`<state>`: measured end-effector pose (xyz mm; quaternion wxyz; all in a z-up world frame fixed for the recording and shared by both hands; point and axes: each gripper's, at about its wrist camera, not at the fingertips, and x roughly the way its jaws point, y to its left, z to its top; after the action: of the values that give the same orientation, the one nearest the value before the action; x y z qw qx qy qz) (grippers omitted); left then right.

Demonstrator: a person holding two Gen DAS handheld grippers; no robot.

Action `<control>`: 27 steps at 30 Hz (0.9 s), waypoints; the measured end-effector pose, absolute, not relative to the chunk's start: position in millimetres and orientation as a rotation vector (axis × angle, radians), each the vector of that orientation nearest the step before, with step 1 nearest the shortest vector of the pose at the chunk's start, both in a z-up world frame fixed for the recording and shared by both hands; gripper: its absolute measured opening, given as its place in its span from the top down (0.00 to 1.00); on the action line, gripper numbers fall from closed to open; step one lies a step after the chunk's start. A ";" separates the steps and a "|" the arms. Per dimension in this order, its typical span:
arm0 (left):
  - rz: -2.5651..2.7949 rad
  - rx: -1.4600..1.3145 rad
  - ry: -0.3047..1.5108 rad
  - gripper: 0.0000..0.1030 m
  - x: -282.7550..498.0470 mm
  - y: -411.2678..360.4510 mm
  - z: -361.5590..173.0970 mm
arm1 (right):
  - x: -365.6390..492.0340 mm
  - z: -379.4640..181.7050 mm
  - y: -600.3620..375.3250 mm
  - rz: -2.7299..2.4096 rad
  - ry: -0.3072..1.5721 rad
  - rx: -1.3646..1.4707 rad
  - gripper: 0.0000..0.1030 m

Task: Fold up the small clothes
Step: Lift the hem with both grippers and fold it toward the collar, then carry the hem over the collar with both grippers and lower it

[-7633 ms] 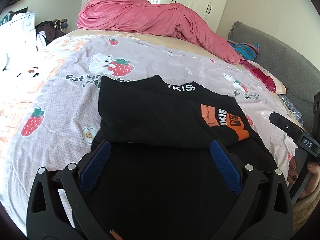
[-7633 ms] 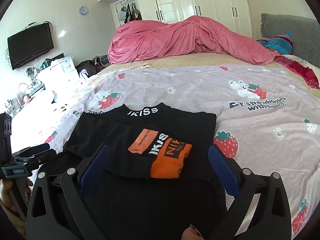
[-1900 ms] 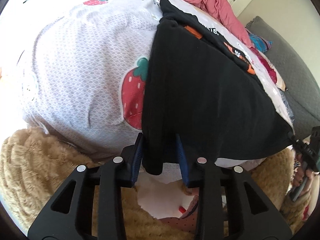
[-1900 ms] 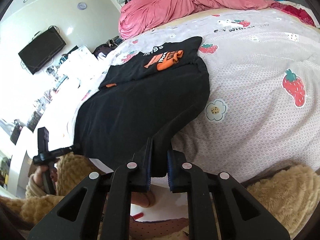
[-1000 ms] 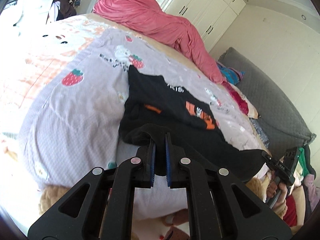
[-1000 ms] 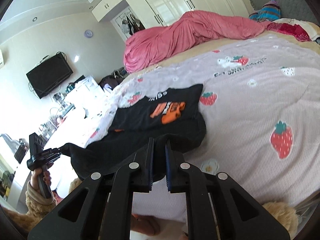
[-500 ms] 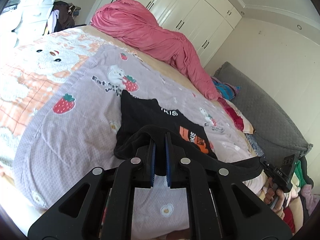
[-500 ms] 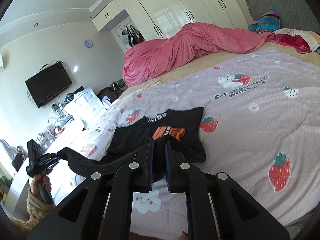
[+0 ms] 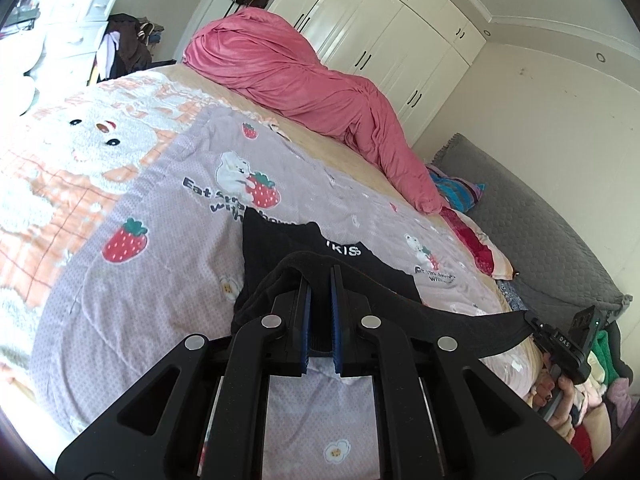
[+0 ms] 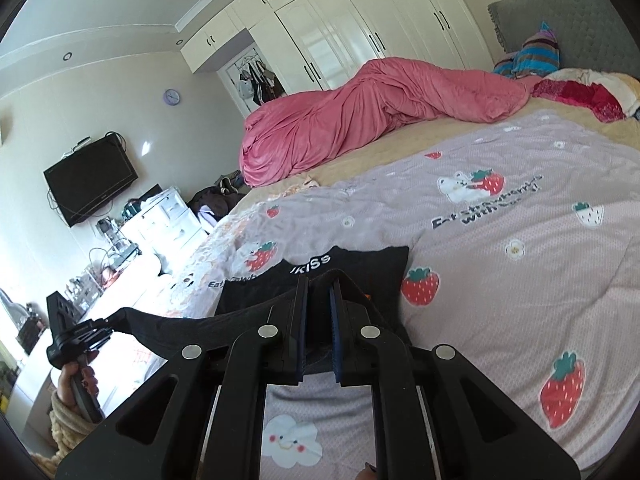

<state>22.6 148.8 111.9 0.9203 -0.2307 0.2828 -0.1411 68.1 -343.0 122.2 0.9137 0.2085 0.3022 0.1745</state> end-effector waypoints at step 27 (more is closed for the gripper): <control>-0.264 -0.477 0.545 0.98 76.6 144.3 115.6 | 136.6 119.3 -338.5 0.266 0.618 0.431 0.92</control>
<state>76.6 144.3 115.6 0.9267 -0.2325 0.2657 -0.1289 136.6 -338.5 119.3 0.9212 0.2097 0.3010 0.1296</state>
